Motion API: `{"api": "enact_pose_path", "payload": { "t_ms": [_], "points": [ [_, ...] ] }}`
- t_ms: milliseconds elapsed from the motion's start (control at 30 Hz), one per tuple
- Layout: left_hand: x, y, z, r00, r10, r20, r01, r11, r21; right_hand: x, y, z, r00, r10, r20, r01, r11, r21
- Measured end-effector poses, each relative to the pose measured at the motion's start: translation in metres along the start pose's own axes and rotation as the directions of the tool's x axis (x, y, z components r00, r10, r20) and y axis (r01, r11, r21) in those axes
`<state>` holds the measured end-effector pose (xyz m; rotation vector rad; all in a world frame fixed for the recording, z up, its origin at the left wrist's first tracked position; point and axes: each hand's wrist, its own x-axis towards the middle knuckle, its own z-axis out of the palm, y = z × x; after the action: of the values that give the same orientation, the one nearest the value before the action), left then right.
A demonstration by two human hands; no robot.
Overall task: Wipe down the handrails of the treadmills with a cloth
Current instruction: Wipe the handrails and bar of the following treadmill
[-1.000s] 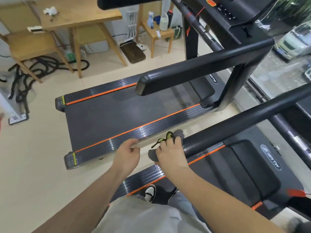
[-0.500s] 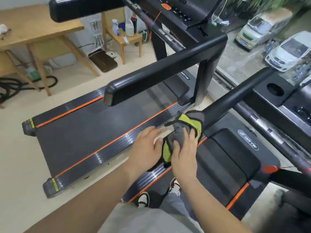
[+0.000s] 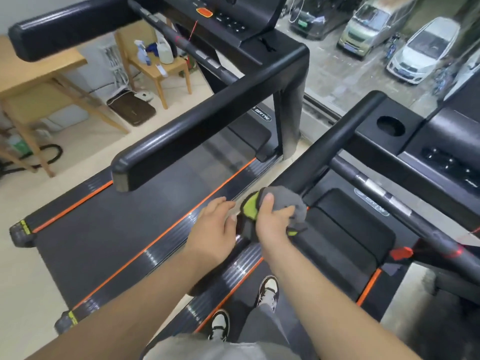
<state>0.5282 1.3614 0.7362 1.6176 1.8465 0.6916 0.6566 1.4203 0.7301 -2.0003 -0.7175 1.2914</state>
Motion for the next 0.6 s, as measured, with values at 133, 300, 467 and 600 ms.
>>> {"api": "enact_pose_path", "payload": {
  "t_ms": [133, 300, 467, 600],
  "points": [
    [0.01, 0.014, 0.003, 1.0, -0.009, 0.026, 0.009, 1.0, -0.009, 0.084, -0.049, -0.035, 0.997, 0.006, -0.081, -0.004, 1.0, 0.024],
    [0.017, 0.023, 0.009, 0.999, 0.023, 0.037, -0.022, 0.999, -0.026, 0.099, -0.052, -0.042, 0.997, -0.02, -0.072, 0.021, 1.0, 0.019],
    [0.018, 0.023, 0.014, 0.997, 0.041, 0.058, -0.037, 0.997, -0.061, 0.017, 0.006, -0.01, 0.986, -0.166, -0.022, 0.165, 0.986, -0.005],
    [0.027, 0.023, 0.014, 0.997, 0.056, 0.051, -0.052, 0.996, -0.07, -0.023, 0.051, 0.002, 0.989, -0.06, 0.138, 0.061, 0.998, 0.001]
  ]
}}
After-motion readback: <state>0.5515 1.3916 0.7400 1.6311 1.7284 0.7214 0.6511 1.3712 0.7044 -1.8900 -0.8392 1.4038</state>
